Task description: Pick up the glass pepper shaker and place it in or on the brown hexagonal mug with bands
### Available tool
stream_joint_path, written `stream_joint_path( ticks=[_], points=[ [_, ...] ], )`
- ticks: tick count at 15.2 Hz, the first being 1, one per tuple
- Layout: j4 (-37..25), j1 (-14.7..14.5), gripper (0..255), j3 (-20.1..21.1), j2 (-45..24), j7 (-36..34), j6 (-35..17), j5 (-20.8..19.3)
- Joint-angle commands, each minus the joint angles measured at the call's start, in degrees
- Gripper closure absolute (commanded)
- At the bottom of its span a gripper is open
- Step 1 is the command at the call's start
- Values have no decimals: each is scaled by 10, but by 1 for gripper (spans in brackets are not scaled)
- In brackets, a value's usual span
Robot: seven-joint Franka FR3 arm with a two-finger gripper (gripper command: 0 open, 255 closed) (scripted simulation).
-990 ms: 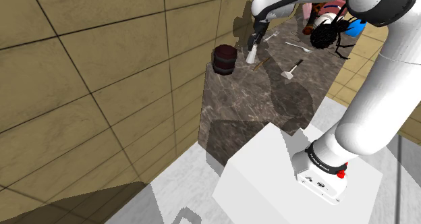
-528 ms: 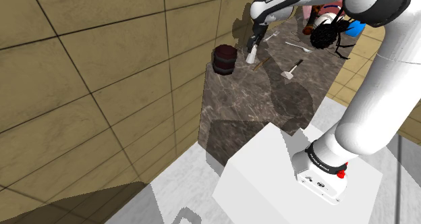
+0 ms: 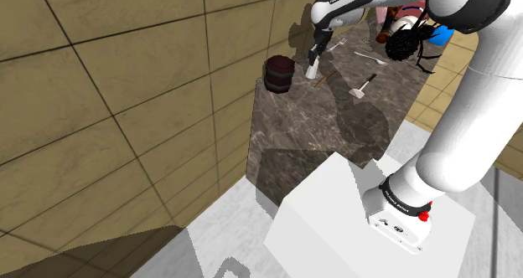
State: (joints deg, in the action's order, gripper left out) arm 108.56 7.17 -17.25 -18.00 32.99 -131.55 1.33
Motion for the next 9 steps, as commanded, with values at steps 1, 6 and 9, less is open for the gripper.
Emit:
stream_joint_path(
  ticks=[1,6,9],
  points=[
    [0,0,255,0,0,0,0,0],
    [-6,-1,255,-1,8,-1,13,-3],
    [-16,-2,255,-3,18,-2,33,-6]
  ],
)
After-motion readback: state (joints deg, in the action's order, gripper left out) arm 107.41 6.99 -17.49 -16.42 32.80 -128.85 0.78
